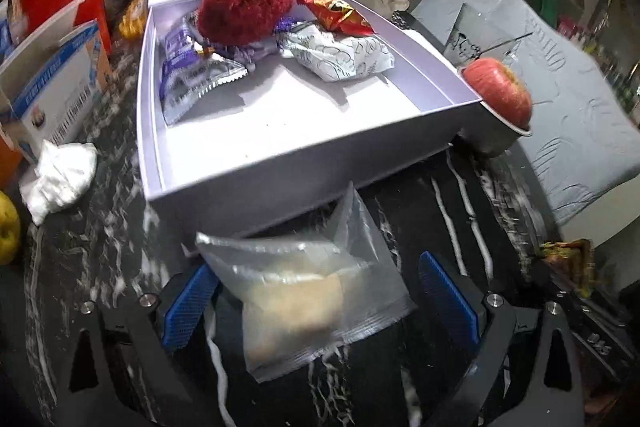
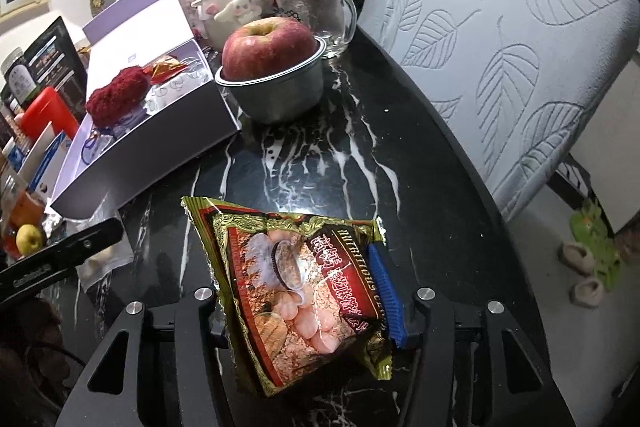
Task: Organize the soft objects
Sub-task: 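Grasp the clear zip bag with left tool while right tool grasps the gold-red snack bag, then lift and carry the zip bag and snack bag over to the box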
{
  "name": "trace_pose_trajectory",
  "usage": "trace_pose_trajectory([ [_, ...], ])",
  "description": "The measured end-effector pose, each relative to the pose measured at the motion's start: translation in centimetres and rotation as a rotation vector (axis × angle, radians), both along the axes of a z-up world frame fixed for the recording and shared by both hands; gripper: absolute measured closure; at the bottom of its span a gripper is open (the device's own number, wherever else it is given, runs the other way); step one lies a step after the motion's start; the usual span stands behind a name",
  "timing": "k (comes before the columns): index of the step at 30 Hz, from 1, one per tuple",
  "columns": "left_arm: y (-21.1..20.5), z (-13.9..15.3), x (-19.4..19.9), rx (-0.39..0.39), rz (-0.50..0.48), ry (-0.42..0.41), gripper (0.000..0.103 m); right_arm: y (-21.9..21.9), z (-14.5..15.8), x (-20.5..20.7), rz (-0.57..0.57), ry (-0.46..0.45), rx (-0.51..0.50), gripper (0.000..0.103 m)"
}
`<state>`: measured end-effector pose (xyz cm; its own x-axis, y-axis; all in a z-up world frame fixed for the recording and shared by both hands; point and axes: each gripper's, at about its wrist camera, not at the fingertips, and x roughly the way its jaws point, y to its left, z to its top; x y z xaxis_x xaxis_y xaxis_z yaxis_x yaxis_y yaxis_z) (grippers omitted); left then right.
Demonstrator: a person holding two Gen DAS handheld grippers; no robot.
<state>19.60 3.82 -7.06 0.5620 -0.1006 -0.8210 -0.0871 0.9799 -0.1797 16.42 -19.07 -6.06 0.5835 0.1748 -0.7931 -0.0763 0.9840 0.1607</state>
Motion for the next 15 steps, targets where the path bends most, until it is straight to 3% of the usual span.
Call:
trace_pose_trajectory([
  [2,-0.5,-0.2,0.4,0.048,-0.008,0.015,0.003,0.1,0.0,0.1,0.004,0.002,0.002,0.049],
  [7,-2.0,-0.6,0.1,0.153,-0.046,0.003,0.017,0.5,0.0,0.0,0.022,0.001,0.001,0.049],
  [15,-2.2,-0.2,-1.1,0.121,-0.079,-0.022,0.032,0.0,0.1,-0.7,0.022,-0.002,0.002,0.049],
])
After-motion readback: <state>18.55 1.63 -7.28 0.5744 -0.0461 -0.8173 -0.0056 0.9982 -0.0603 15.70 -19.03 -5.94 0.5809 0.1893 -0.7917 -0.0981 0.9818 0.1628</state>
